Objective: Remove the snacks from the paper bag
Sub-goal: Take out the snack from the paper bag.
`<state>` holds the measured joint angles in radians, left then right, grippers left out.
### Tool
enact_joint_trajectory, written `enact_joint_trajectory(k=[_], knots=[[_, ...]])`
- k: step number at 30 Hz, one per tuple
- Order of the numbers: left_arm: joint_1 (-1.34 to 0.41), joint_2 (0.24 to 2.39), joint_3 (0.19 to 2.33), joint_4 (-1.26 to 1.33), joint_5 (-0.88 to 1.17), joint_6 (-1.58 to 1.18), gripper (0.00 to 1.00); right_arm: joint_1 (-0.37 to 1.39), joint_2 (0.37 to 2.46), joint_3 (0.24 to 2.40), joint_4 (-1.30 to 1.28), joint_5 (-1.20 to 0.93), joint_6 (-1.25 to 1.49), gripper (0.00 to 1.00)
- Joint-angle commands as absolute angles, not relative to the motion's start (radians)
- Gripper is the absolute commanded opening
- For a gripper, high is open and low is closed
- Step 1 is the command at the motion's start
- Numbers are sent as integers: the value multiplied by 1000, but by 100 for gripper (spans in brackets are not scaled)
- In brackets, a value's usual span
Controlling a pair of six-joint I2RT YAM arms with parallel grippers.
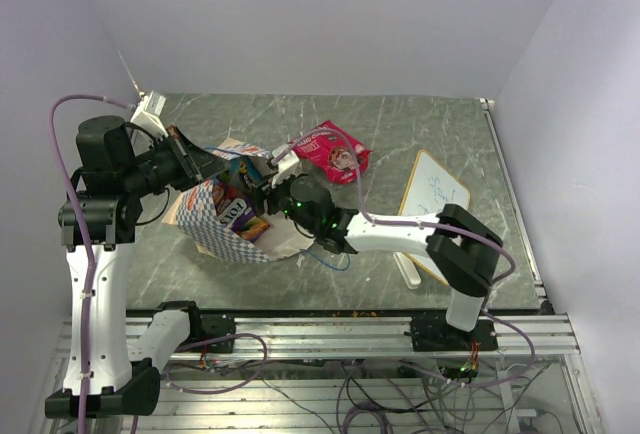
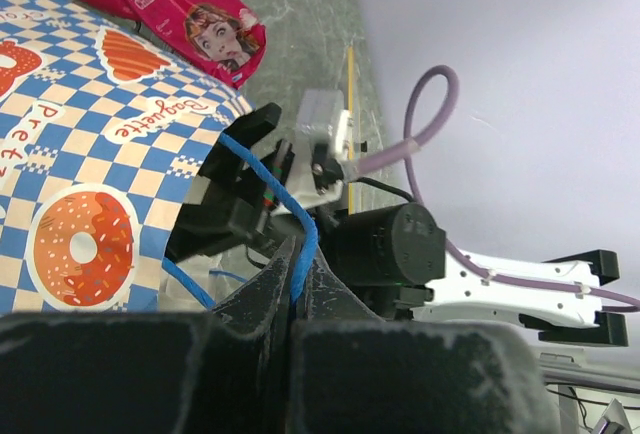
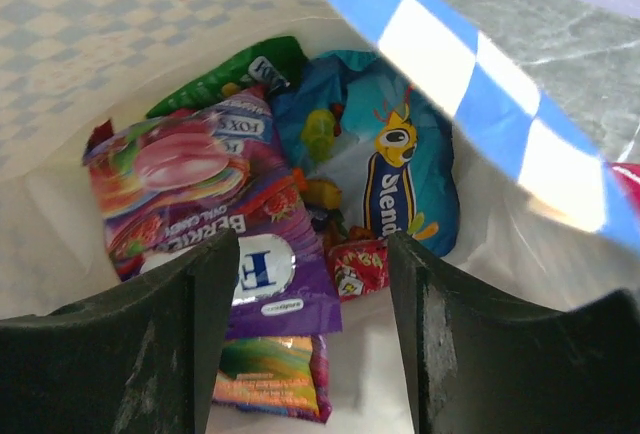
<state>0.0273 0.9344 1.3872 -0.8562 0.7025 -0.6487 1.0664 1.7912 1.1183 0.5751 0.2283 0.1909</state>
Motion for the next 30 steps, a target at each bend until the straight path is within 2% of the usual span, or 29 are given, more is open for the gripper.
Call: enact_joint_trajectory(k=[1, 8, 19, 24, 30], knots=[[26, 908, 1421, -881, 731, -658, 7, 1072, 1891, 1184, 700, 381, 323, 62], [26, 901, 1435, -874, 740, -662, 7, 1075, 2028, 1292, 714, 437, 410, 68], [27, 923, 1493, -1001, 717, -532, 7, 1069, 2000, 1195, 798, -17, 230, 77], [26, 914, 1489, -1000, 724, -527, 7, 1066, 2013, 1159, 772, -54, 244, 80], [27, 912, 1499, -1018, 732, -523, 7, 1054, 2095, 1216, 705, -83, 251, 80]])
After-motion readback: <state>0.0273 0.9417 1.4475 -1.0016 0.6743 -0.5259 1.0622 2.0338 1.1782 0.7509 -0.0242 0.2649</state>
